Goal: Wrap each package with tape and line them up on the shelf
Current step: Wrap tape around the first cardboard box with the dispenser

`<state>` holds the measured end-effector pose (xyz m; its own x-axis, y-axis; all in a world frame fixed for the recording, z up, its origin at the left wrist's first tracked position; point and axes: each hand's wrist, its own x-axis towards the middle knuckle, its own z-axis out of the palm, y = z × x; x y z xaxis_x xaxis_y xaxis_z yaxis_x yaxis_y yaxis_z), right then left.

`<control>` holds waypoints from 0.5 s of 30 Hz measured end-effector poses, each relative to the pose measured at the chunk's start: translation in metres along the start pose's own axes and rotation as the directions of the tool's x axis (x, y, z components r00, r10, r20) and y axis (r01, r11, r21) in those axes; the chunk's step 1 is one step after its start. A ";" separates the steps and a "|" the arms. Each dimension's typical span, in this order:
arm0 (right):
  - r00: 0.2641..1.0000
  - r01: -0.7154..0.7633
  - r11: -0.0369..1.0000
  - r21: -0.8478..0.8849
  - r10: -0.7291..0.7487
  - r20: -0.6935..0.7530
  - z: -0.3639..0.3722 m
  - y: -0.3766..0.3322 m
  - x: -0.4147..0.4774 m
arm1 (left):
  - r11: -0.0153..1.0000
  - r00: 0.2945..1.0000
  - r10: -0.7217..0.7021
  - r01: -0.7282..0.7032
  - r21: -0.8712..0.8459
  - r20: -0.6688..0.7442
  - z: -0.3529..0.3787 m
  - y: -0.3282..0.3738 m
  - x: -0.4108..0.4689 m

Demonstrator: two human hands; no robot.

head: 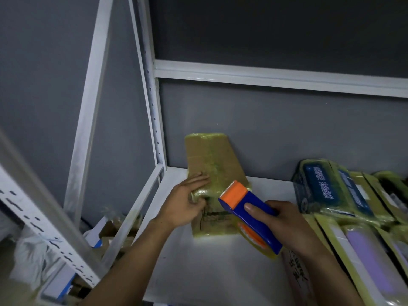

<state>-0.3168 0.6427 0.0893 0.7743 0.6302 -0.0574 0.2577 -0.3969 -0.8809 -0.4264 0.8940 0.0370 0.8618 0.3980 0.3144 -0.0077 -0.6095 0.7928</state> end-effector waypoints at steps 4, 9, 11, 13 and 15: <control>0.995 0.003 0.997 -0.080 0.005 0.101 0.003 0.000 -0.002 | 0.967 0.981 -0.079 0.032 -0.254 -0.178 0.001 0.018 -0.032; 0.973 0.072 0.996 -0.056 -0.057 0.223 0.014 0.001 -0.010 | 0.847 0.922 -0.381 0.319 -0.426 -0.067 -0.005 0.041 -0.063; 0.962 0.117 0.991 -0.059 -0.099 0.256 0.019 0.000 -0.012 | 0.762 0.896 -0.420 0.435 -0.480 0.146 -0.005 0.048 -0.070; 0.958 0.138 0.989 -0.057 -0.119 0.261 0.022 0.000 -0.013 | 0.764 0.904 -0.401 0.419 -0.491 0.147 -0.001 0.048 -0.074; 0.956 0.152 0.986 -0.064 -0.130 0.265 0.023 0.000 -0.013 | 0.765 0.909 -0.407 0.390 -0.513 0.085 0.000 0.050 -0.075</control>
<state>-0.3398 0.6493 0.0791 0.5534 0.8304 -0.0648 0.4089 -0.3386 -0.8475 -0.4916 0.8339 0.0529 0.8300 0.5518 -0.0812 0.0703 0.0408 0.9967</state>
